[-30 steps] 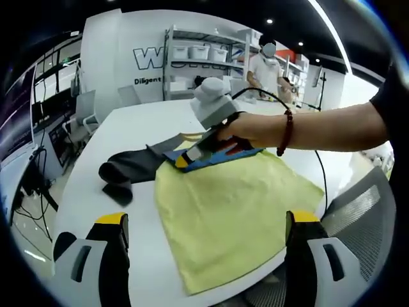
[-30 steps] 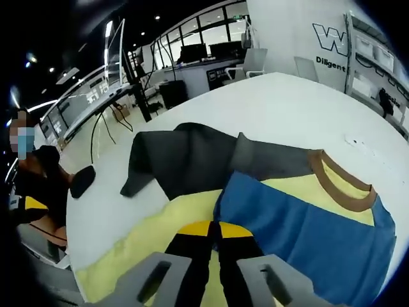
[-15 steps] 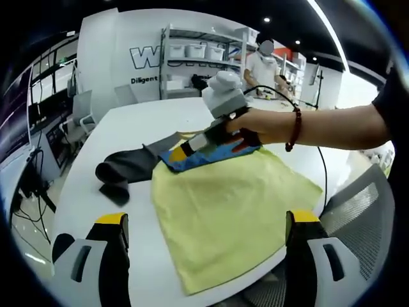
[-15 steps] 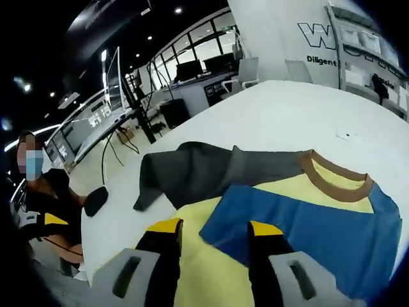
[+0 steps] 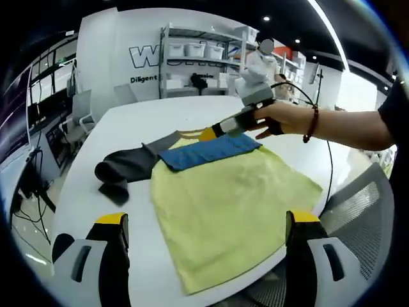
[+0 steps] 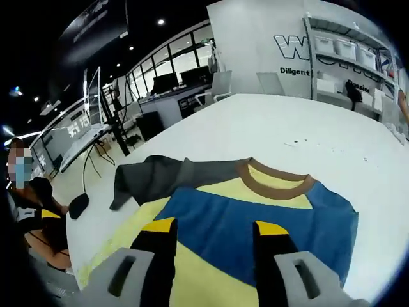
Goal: Fold the garment on the visible template until the final outline fits inside the template.
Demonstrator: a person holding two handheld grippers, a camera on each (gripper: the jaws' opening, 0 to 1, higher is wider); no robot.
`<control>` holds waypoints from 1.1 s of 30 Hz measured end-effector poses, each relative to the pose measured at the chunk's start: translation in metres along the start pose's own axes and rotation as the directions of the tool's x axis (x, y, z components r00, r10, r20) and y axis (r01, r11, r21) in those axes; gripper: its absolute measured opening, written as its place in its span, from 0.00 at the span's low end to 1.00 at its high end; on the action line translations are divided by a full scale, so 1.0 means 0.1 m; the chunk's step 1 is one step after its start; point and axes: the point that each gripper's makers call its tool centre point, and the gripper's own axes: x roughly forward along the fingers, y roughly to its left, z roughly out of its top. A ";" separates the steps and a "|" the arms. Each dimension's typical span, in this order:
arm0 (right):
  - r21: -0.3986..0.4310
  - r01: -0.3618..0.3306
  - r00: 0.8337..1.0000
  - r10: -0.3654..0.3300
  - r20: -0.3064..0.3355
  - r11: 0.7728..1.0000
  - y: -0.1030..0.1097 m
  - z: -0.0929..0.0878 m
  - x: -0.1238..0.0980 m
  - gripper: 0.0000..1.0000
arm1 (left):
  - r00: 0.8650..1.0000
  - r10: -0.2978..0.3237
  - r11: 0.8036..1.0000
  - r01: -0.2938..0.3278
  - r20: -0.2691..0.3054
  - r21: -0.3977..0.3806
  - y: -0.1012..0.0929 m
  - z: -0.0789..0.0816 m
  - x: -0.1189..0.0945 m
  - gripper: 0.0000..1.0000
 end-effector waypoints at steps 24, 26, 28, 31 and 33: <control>0.123 0.245 0.969 -0.241 -0.045 0.962 -1.08 -0.47 -0.59 0.67 | 1.000 -0.011 1.000 0.011 -0.013 0.016 -0.03 -0.02 0.00 0.99; 0.127 0.249 0.968 -0.245 -0.046 0.960 -1.09 -0.48 -0.60 0.66 | 1.000 -0.011 1.000 0.011 -0.012 0.016 -0.03 -0.02 0.00 0.99; 0.130 0.253 0.967 -0.249 -0.048 0.959 -1.10 -0.49 -0.60 0.64 | 1.000 -0.010 1.000 0.011 -0.011 0.017 -0.03 -0.02 0.00 0.99; 0.132 0.269 0.963 -0.263 -0.059 0.954 -1.15 -0.56 -0.64 0.60 | 1.000 -0.010 1.000 0.010 -0.008 0.016 -0.03 -0.01 0.00 0.99; 0.144 0.279 0.960 -0.270 -0.075 0.950 -1.20 -0.68 -0.69 0.54 | 1.000 -0.011 1.000 0.012 -0.004 0.015 -0.03 -0.01 0.00 0.99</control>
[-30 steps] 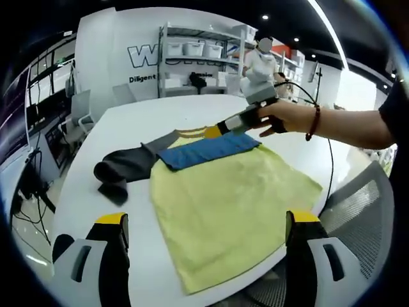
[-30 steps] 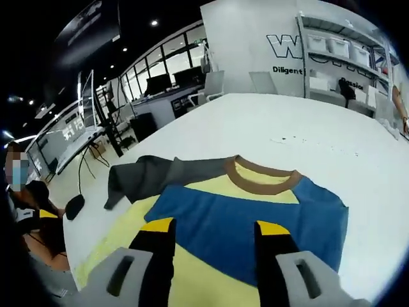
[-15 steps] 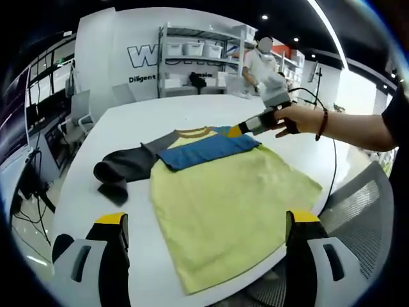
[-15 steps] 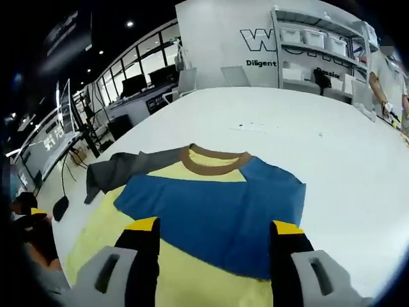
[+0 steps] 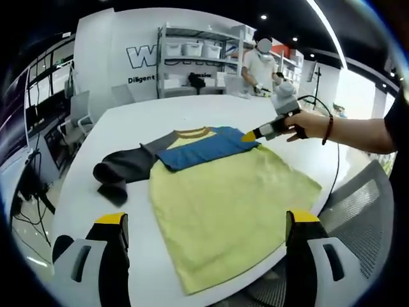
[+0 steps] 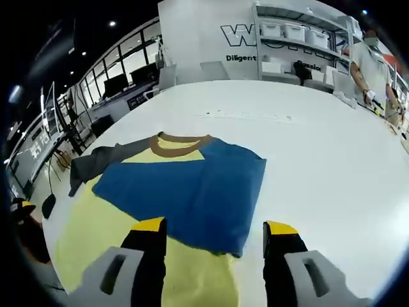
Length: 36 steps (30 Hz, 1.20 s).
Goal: Fold the garment on the visible template until the final outline fits inside the template.
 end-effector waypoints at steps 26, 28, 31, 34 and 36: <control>0.049 0.063 0.997 -0.060 -0.055 0.997 -0.15 -0.29 -0.03 0.04 | 1.000 0.005 1.000 -0.005 -0.015 0.002 0.00 -0.02 0.00 0.99; 0.048 0.066 0.996 -0.064 -0.055 0.997 -0.17 -0.30 -0.04 0.02 | 1.000 0.002 1.000 -0.002 -0.015 0.002 0.00 -0.02 0.00 0.99; 0.050 0.066 0.996 -0.063 -0.056 0.997 -0.20 -0.31 -0.05 0.00 | 1.000 0.004 1.000 -0.004 -0.017 0.003 0.00 -0.03 0.00 0.99; 0.037 0.061 0.996 -0.058 -0.063 0.997 -0.24 -0.32 -0.06 0.00 | 1.000 0.002 1.000 -0.002 -0.014 0.002 0.00 -0.02 0.00 0.99; 0.021 0.059 0.996 -0.057 -0.066 0.998 -0.27 -0.32 -0.07 0.00 | 1.000 0.002 1.000 -0.001 -0.018 0.004 0.00 -0.03 0.01 0.99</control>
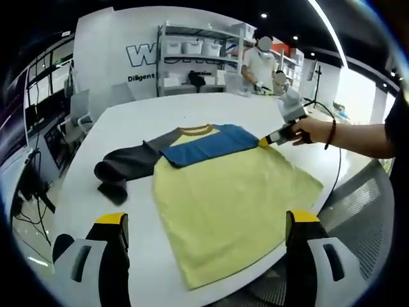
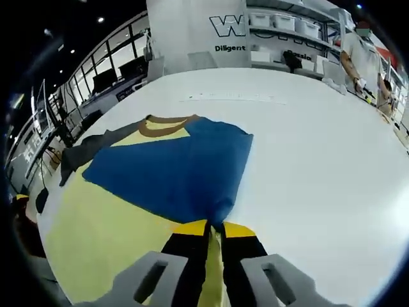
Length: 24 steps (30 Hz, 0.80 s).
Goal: Fold the garment on the visible template until the final outline fits inside the template.
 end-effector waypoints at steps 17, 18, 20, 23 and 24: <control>-0.032 0.035 0.999 -0.036 -0.023 0.999 -0.44 -0.02 -0.07 0.00 | 1.000 0.002 1.000 -0.002 -0.006 -0.007 0.01 -0.01 0.00 0.99; -0.033 0.036 0.999 -0.036 -0.024 0.999 -0.45 -0.02 -0.08 0.00 | 1.000 0.002 1.000 -0.002 -0.007 -0.007 0.01 -0.01 0.00 0.99; -0.040 0.045 0.998 -0.047 -0.030 0.998 -0.52 -0.03 -0.12 0.00 | 1.000 0.002 1.000 -0.002 -0.006 -0.006 0.01 -0.01 0.01 0.99; -0.042 0.051 0.998 -0.052 -0.031 0.998 -0.58 -0.05 -0.14 0.00 | 1.000 0.002 1.000 -0.002 -0.008 -0.007 0.01 -0.02 0.01 0.99; -0.042 0.050 0.998 -0.051 -0.030 0.998 -0.60 -0.05 -0.15 0.00 | 1.000 0.001 1.000 -0.001 -0.007 -0.008 0.01 -0.01 0.01 0.99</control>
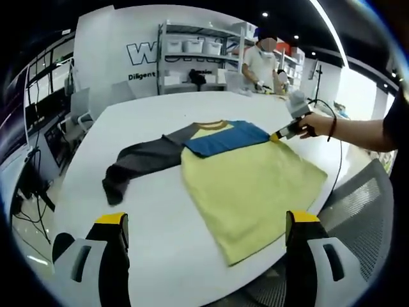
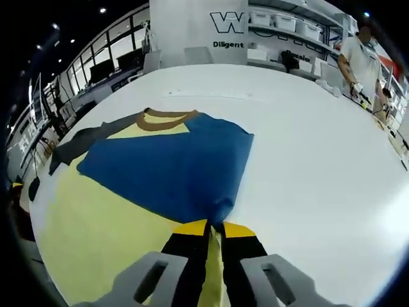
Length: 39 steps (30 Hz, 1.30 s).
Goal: Fold the garment on the visible template until the final outline fits inside the template.
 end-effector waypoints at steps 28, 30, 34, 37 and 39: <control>0.038 -0.067 0.998 0.066 0.025 0.997 -0.16 0.01 -0.03 0.02 | 0.994 0.052 0.995 -0.044 0.096 -0.086 0.52 0.39 -0.03 0.98; 0.057 -0.075 0.996 0.073 0.043 0.996 -0.17 0.01 -0.04 0.05 | 0.991 0.066 0.993 -0.054 0.113 -0.103 0.63 0.45 -0.05 0.98; 0.077 -0.072 0.995 0.067 0.071 0.994 -0.19 0.01 -0.07 0.19 | 0.989 0.097 0.990 -0.084 0.113 -0.114 0.79 0.52 -0.06 0.98; 0.102 -0.092 0.990 0.080 0.115 0.991 -0.17 0.05 -0.12 0.34 | 0.984 0.129 0.985 -0.112 0.124 -0.134 0.88 0.58 -0.07 0.99; 0.119 -0.098 0.989 0.083 0.121 0.988 -0.15 0.05 -0.16 0.47 | 0.982 0.139 0.981 -0.120 0.123 -0.152 0.92 0.59 -0.06 0.98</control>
